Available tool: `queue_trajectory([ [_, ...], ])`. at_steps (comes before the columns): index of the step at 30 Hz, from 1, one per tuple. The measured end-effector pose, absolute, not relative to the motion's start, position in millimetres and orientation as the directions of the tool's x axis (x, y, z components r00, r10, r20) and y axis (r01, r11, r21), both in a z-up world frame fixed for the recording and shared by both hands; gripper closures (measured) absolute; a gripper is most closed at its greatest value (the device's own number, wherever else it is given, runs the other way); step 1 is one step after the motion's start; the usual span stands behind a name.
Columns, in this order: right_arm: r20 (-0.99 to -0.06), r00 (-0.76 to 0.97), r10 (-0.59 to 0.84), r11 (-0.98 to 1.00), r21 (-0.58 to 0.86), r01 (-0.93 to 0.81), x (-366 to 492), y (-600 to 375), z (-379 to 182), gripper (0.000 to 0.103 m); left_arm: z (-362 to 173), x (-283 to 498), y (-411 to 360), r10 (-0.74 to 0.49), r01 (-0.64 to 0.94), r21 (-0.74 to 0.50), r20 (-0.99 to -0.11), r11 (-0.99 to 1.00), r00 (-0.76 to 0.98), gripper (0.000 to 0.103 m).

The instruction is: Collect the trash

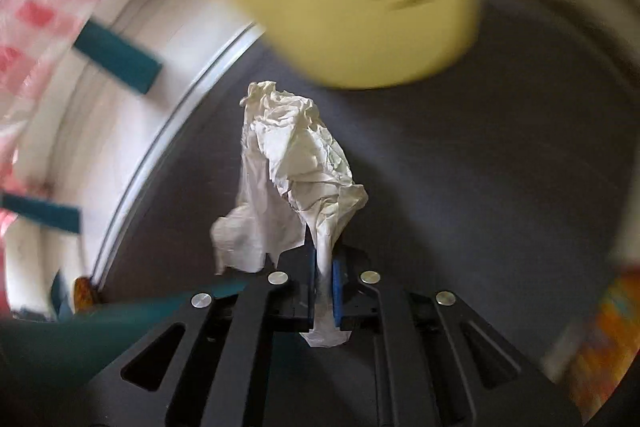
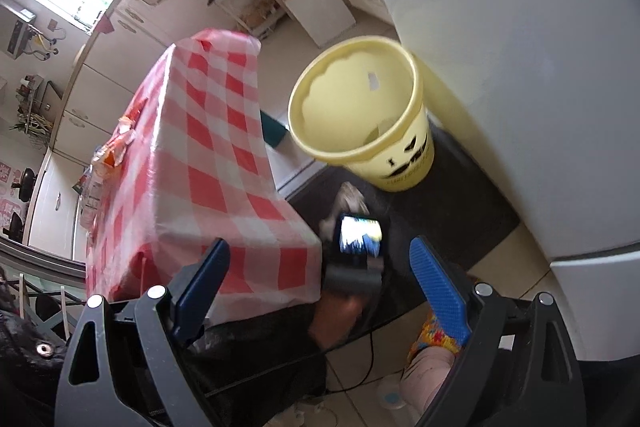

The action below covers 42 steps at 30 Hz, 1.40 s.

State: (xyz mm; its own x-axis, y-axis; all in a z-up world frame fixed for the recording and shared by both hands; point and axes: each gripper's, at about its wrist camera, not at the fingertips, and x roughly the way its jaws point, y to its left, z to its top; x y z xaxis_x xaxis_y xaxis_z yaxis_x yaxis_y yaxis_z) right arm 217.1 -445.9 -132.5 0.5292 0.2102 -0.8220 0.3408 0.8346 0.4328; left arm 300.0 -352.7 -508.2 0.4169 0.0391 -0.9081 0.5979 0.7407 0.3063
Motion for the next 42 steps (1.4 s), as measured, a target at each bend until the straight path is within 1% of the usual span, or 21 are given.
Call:
queue_trajectory([
  [3, -0.806, 0.580, 0.119, 0.860, 0.376, 0.346, 208.0, -449.9, -112.8, 0.015, -461.8, 249.5, -358.9, -0.127, 0.699, 0.235, -0.896, 0.676, 0.425, 0.097],
  [4, -0.793, 0.605, 0.078, 0.865, 0.356, 0.355, 202.8, -453.3, -104.6, 0.015, -431.8, 227.7, -361.9, -0.207, 0.732, 0.203, -0.880, 0.651, 0.428, 0.097],
  [5, -0.774, 0.632, 0.040, 0.864, 0.345, 0.367, 196.7, -457.5, -95.7, 0.015, -415.4, 216.9, -364.4, -0.244, 0.746, 0.189, -0.869, 0.638, 0.430, 0.097],
  [7, -0.728, 0.685, -0.015, 0.858, 0.342, 0.382, 185.0, -464.6, -79.9, 0.015, -362.8, 195.4, -370.4, -0.353, 0.774, 0.155, -0.824, 0.613, 0.444, 0.097],
  [10, -0.640, 0.765, -0.071, 0.858, 0.353, 0.374, 166.0, -467.5, -55.0, 0.015, -303.3, 190.3, -380.2, -0.447, 0.778, 0.141, -0.750, 0.612, 0.488, 0.097],
  [13, -0.562, 0.823, -0.080, 0.868, 0.367, 0.335, 152.7, -464.0, -39.2, 0.015, -243.0, 209.8, -383.2, -0.501, 0.742, 0.107, -0.673, 0.662, 0.544, 0.097],
  [16, -0.497, 0.864, -0.083, 0.892, 0.349, 0.286, 143.2, -453.2, -26.0, 0.015, -196.9, 237.7, -379.0, -0.524, 0.692, 0.034, -0.627, 0.721, 0.577, 0.097],
  [20, -0.488, 0.871, -0.052, 0.908, 0.340, 0.244, 142.0, -445.8, -25.5, 0.015, -158.7, 285.1, -369.0, -0.539, 0.626, -0.073, -0.594, 0.776, 0.598, 0.097],
  [22, -0.497, 0.867, -0.032, 0.909, 0.347, 0.232, 143.7, -444.8, -27.8, 0.015, -152.6, 314.5, -366.8, -0.533, 0.572, -0.148, -0.600, 0.807, 0.597, 0.097],
  [24, -0.500, 0.866, -0.024, 0.910, 0.347, 0.226, 142.9, -444.4, -28.8, 0.015, -151.4, 339.3, -371.3, -0.505, 0.520, -0.168, -0.599, 0.838, 0.621, 0.097],
  [26, -0.503, 0.864, -0.014, 0.910, 0.353, 0.220, 143.3, -444.8, -29.7, 0.015, -169.1, 374.1, -376.8, -0.486, 0.458, -0.231, -0.654, 0.858, 0.580, 0.097],
  [29, -0.510, 0.860, 0.001, 0.904, 0.368, 0.217, 143.9, -447.0, -31.2, 0.015, -212.4, 409.0, -387.2, -0.434, 0.382, -0.262, -0.757, 0.886, 0.488, 0.096],
  [31, -0.516, 0.857, 0.016, 0.898, 0.383, 0.214, 142.5, -450.2, -33.0, 0.015, -241.7, 419.1, -395.0, -0.366, 0.347, -0.219, -0.818, 0.912, 0.445, 0.088],
  [33, -0.518, 0.855, 0.024, 0.894, 0.394, 0.214, 139.4, -451.2, -33.7, 0.015, -264.0, 423.2, -405.7, -0.310, 0.353, -0.171, -0.869, 0.920, 0.386, 0.076],
  [34, -0.521, 0.853, 0.029, 0.891, 0.400, 0.214, 140.7, -453.2, -34.9, 0.015, -270.0, 423.7, -408.7, -0.292, 0.360, -0.154, -0.882, 0.920, 0.369, 0.072],
  [35, -0.523, 0.851, 0.034, 0.888, 0.406, 0.215, 141.0, -454.0, -35.7, 0.015, -276.8, 421.8, -412.6, -0.278, 0.375, -0.141, -0.898, 0.916, 0.341, 0.064],
  [37, -0.528, 0.848, 0.043, 0.880, 0.422, 0.217, 141.8, -457.2, -37.2, 0.015, -284.3, 412.6, -419.3, -0.269, 0.414, -0.133, -0.918, 0.901, 0.290, 0.060],
  [38, -0.529, 0.847, 0.047, 0.877, 0.428, 0.219, 141.5, -458.1, -37.6, 0.015, -283.4, 403.6, -420.8, -0.269, 0.428, -0.131, -0.922, 0.894, 0.279, 0.055],
  [39, -0.531, 0.846, 0.050, 0.875, 0.432, 0.219, 141.1, -458.3, -38.3, 0.015, -282.0, 399.3, -421.1, -0.277, 0.449, -0.134, -0.922, 0.884, 0.271, 0.054],
  [41, -0.532, 0.845, 0.054, 0.870, 0.440, 0.221, 142.1, -458.1, -38.1, 0.015, -270.8, 382.8, -421.9, -0.299, 0.511, -0.122, -0.913, 0.851, 0.279, 0.040],
  [42, -0.531, 0.845, 0.056, 0.869, 0.442, 0.220, 143.5, -458.2, -37.9, 0.015, -269.2, 380.0, -422.0, -0.301, 0.535, -0.109, -0.910, 0.838, 0.285, 0.036],
])
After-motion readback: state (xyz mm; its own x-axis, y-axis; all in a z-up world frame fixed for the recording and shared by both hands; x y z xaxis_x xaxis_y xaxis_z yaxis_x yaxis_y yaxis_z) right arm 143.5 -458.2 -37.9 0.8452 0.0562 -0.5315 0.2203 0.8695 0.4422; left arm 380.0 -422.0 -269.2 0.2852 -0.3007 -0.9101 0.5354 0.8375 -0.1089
